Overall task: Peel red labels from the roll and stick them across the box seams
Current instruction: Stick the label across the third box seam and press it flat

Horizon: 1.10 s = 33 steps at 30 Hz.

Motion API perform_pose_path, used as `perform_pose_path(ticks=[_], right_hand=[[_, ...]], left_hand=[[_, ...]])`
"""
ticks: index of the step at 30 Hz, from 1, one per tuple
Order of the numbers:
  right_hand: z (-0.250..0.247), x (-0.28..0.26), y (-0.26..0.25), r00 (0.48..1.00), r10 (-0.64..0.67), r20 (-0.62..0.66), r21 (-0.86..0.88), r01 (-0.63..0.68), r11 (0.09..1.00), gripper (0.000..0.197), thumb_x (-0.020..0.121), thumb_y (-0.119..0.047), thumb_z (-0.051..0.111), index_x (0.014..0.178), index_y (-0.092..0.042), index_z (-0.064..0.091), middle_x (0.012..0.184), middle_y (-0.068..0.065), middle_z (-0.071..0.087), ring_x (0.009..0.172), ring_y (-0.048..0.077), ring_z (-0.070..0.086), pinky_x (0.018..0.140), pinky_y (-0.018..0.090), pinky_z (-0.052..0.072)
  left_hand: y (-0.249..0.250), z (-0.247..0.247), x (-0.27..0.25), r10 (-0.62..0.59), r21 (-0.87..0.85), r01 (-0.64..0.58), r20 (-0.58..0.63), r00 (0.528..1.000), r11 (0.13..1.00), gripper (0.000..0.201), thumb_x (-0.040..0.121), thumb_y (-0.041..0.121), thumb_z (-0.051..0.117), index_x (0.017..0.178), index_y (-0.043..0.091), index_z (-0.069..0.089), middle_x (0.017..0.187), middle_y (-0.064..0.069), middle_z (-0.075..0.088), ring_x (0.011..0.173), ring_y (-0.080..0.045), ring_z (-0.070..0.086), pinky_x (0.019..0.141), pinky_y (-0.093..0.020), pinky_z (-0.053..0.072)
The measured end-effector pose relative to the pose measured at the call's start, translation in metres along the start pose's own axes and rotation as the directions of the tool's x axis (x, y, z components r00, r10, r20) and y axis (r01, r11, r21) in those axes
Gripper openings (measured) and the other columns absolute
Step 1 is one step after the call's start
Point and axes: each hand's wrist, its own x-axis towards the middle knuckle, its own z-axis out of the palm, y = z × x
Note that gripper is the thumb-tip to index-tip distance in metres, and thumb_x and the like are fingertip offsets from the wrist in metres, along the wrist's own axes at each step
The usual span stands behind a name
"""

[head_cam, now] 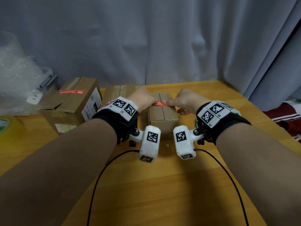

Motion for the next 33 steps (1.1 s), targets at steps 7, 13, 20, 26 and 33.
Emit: perform_pose_path(ticks=[7,13,20,26,33], right_hand=[[0.004,0.001,0.015,0.995,0.031,0.099,0.353,-0.064,0.934,0.047,0.079,-0.029,0.074,0.114,-0.005,0.053,0.108,0.012,0.066,0.098,0.027,0.064,0.075,0.038,0.055],[0.015,0.001,0.021,0.998,0.058,0.000,0.383,-0.053,0.922,0.078,0.067,-0.044,0.081,0.127,-0.006,0.049,0.123,0.012,0.061,0.115,0.029,0.056,0.100,0.047,0.046],[0.016,0.003,0.027,0.998,0.064,-0.019,0.459,-0.048,0.887,0.086,0.063,-0.045,0.083,0.130,-0.004,0.049,0.122,0.013,0.063,0.112,0.030,0.058,0.099,0.046,0.047],[0.016,0.000,0.028,0.996,0.087,-0.016,0.501,-0.067,0.863,0.081,0.063,-0.042,0.084,0.126,-0.002,0.051,0.117,0.013,0.065,0.108,0.030,0.062,0.095,0.046,0.051],[0.018,-0.002,0.032,0.995,0.103,0.011,0.575,-0.091,0.813,0.069,0.069,-0.038,0.081,0.122,-0.004,0.052,0.112,0.013,0.067,0.101,0.030,0.064,0.089,0.045,0.054]], left_hand=[[-0.012,0.002,0.003,-0.005,-0.150,0.007,0.010,1.000,0.989,0.014,0.086,0.022,0.064,0.081,0.009,0.061,0.069,0.000,0.050,0.062,-0.011,0.044,0.054,-0.021,0.032],[-0.017,0.005,0.007,-0.008,-0.114,0.009,0.009,1.000,0.993,0.035,0.080,0.040,0.069,0.073,0.010,0.053,0.072,-0.006,0.047,0.067,-0.017,0.044,0.061,-0.025,0.035],[-0.016,0.007,0.009,-0.018,-0.058,0.019,0.014,1.000,0.998,0.039,0.078,0.040,0.072,0.068,0.010,0.050,0.070,-0.005,0.048,0.064,-0.017,0.046,0.062,-0.027,0.038],[-0.022,0.000,0.006,-0.014,0.017,0.014,-0.002,1.000,1.000,0.033,0.083,0.041,0.067,0.077,0.010,0.060,0.080,-0.006,0.056,0.066,-0.015,0.048,0.061,-0.023,0.038],[-0.022,-0.006,0.004,-0.032,-0.113,0.043,0.099,0.995,0.993,0.021,0.089,0.024,0.063,0.074,0.009,0.061,0.064,0.001,0.055,0.058,-0.012,0.046,0.062,-0.023,0.041]])
